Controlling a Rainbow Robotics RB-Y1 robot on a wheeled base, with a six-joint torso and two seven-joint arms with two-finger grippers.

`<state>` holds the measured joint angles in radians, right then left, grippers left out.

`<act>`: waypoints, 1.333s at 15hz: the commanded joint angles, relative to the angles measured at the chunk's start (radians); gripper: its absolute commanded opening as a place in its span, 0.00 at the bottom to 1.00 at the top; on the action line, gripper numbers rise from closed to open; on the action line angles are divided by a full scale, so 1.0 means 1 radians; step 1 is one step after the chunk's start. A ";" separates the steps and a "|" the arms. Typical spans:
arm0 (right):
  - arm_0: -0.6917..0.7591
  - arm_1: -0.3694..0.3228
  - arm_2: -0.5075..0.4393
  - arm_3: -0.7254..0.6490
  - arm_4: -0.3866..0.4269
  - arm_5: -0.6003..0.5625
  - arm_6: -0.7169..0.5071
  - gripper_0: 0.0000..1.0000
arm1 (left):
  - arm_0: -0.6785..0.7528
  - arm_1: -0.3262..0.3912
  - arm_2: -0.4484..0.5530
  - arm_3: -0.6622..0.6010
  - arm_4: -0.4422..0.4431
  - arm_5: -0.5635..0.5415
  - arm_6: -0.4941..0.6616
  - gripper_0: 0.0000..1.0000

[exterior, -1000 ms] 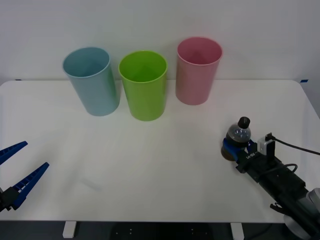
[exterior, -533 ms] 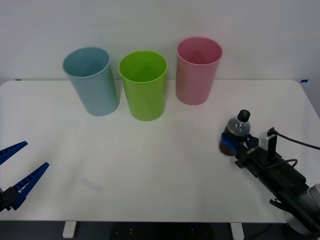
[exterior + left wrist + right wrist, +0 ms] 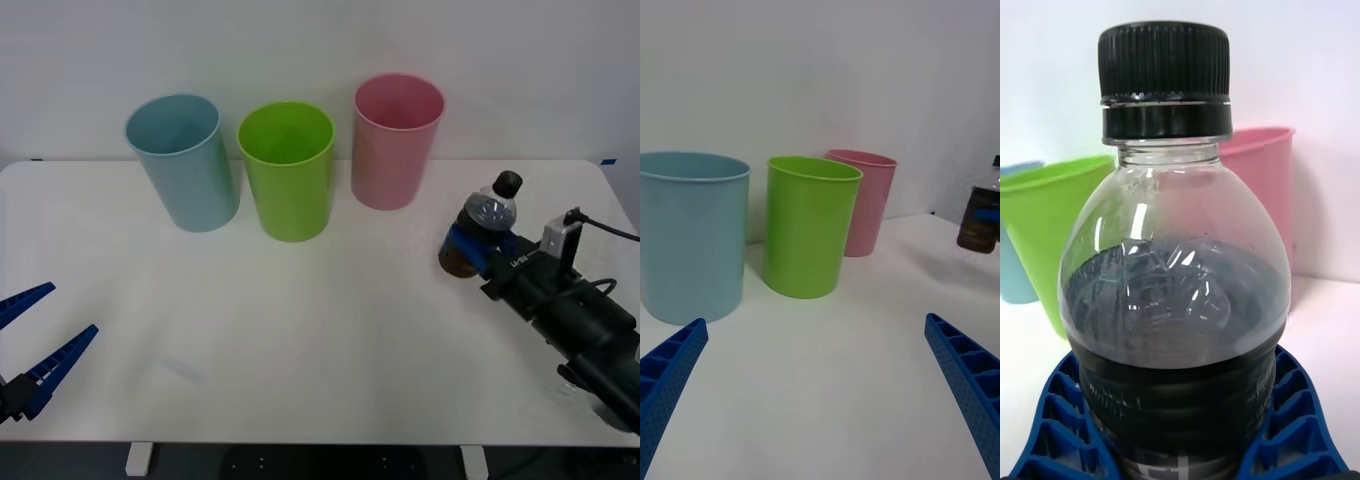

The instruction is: Grasp the object on the table and drop it into the matching bin: aluminum can to the light blue bin, PET bottle to the pink bin.

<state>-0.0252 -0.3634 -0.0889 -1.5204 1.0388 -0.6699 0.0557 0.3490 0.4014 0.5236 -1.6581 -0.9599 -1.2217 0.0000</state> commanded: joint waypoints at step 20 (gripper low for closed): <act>-0.483 -0.279 0.149 0.002 0.141 0.109 -0.551 0.00 | 0.000 0.000 0.000 0.000 0.000 0.000 0.000 1.00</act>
<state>-0.4745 -0.6432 0.0523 -1.5517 1.1733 -0.5609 -0.4954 0.3491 0.4014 0.5236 -1.6581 -0.9599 -1.2217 0.0000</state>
